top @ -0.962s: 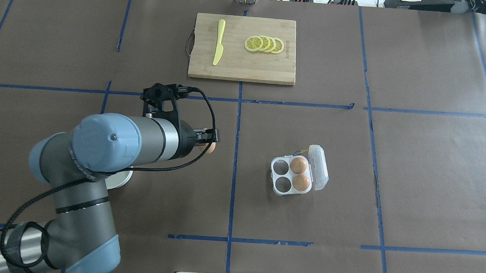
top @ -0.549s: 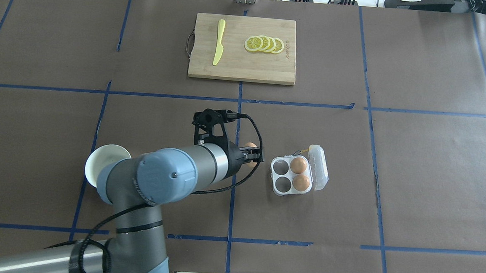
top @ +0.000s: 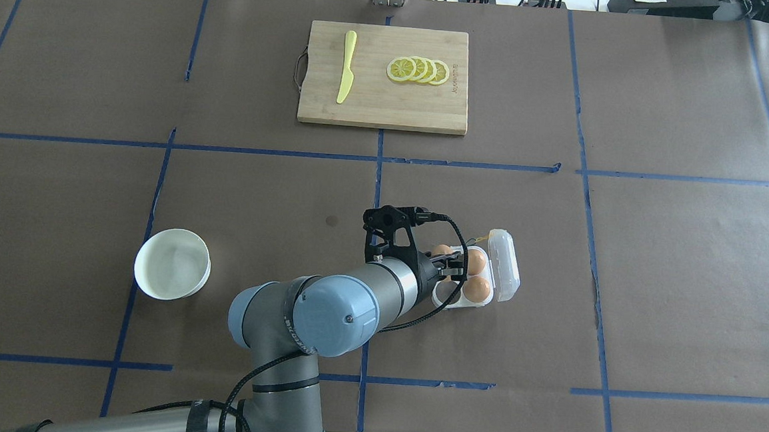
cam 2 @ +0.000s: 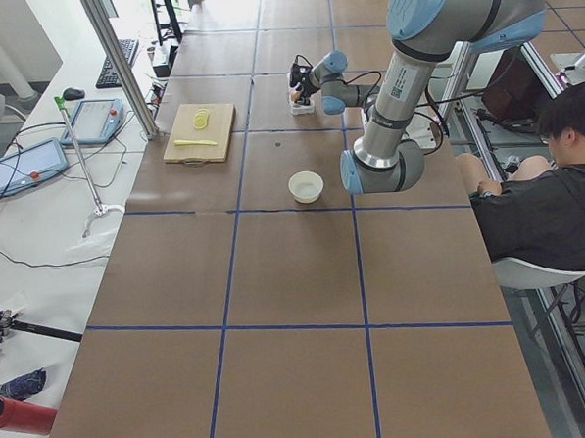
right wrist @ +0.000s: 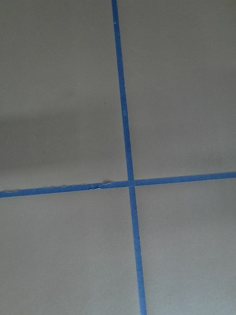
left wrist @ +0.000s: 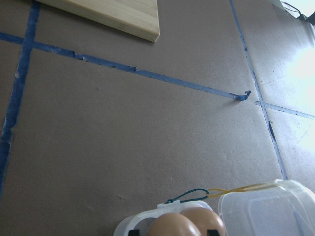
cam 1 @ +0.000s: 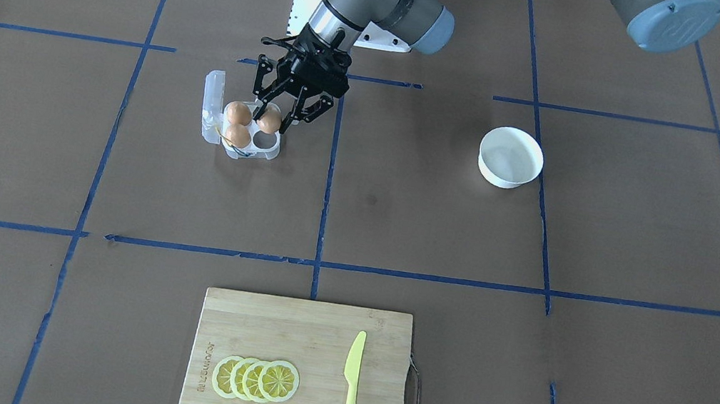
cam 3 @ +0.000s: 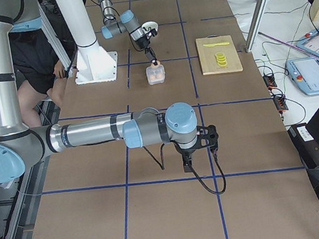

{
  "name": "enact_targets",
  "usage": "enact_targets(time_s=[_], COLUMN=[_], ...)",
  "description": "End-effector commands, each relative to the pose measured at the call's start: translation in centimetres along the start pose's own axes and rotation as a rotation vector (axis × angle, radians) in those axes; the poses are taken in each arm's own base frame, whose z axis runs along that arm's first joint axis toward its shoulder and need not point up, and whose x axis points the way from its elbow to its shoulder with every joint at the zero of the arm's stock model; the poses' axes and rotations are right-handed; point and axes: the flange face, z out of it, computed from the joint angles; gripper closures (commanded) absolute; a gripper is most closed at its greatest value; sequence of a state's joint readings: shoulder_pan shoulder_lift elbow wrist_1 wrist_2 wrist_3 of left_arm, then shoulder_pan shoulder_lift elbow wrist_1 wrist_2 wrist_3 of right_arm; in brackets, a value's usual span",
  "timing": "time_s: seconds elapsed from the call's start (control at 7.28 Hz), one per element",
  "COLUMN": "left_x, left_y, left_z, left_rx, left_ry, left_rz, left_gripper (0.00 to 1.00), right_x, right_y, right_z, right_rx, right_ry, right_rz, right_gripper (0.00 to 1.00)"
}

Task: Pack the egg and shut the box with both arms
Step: 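Carry the egg over the empty slot of the clear carton, then lower the egg into the empty slot and open the left gripper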

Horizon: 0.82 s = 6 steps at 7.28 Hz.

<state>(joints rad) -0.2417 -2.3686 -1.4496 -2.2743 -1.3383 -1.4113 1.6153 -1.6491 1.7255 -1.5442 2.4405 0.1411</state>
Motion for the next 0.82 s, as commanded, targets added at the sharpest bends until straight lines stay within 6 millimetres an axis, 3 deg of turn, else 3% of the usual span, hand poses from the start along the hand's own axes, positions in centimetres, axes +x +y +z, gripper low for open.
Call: enact_targets(time_s=[0.0,0.14,0.27,0.41,0.55,0.69], left_x=[0.3,1.2,2.0,2.0,1.9,2.0], left_y=[1.1,1.2,1.1,1.1,1.0,0.8], left_z=[0.2,0.8,1.0,0.9,0.8,0.5], left_rx=[-0.012,-0.013,-0.012,-0.012,-0.010,-0.010], left_ry=[0.003,0.003,0.009,0.011,0.012,0.018], left_rz=[0.003,0.004,0.001,0.003,0.000,0.000], left_gripper=[1.00,1.00,0.72,0.21,0.01,0.01], right_x=[0.1,0.1,0.2,0.1,0.0,0.0], right_y=[0.0,0.0,0.0,-0.1,-0.1,-0.1], right_z=[0.1,0.1,0.1,0.1,0.0,0.0], right_rx=[-0.002,-0.002,-0.003,-0.001,0.000,0.000], right_ry=[0.000,0.000,0.000,0.000,0.000,0.000], right_rz=[0.003,0.003,0.004,0.001,0.000,0.000], right_gripper=[0.00,0.00,0.00,0.00,0.00,0.00])
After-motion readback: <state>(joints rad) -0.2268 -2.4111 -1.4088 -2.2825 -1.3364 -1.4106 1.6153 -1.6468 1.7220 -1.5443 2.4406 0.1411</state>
